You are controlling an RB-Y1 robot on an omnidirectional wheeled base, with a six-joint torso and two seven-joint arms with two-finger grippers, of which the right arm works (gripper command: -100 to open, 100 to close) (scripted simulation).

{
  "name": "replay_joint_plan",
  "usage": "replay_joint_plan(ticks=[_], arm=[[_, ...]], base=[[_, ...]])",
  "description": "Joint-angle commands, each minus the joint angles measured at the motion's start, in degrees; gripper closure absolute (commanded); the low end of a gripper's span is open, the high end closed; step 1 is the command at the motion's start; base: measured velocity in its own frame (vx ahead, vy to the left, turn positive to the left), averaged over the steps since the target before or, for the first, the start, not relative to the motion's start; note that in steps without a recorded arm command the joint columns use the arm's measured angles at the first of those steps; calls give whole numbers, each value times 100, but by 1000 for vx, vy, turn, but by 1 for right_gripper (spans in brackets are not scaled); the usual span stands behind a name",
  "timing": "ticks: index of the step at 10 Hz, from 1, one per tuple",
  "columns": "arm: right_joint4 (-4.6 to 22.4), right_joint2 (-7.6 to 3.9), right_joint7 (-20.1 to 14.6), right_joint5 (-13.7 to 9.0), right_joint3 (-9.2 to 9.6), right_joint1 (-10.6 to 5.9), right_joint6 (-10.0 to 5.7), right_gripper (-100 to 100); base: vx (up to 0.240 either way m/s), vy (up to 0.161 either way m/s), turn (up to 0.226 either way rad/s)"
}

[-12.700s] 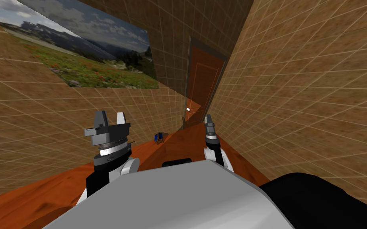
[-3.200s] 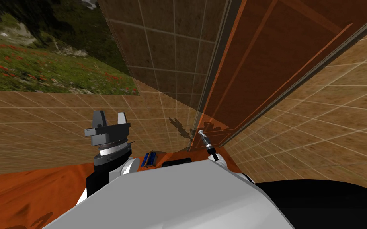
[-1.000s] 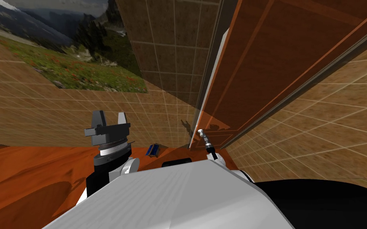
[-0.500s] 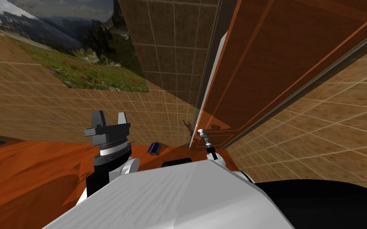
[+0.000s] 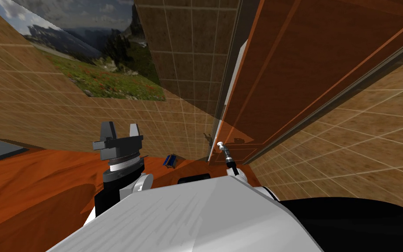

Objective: Pull the door open

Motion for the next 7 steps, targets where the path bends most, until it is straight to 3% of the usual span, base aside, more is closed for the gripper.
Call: replay_joint_plan(ticks=[1,4,6,7], arm=[[-27,99,-165,-27,96,-30,-16,100],[-6,99,-165,-27,96,-30,-16,100],[-28,93,-551,-256,202,-50,18,100],[-28,93,-642,-256,202,-50,18,100]], base=[[-37,-22,36],[-8,3,-7],[-44,-29,90],[-58,-36,58]])
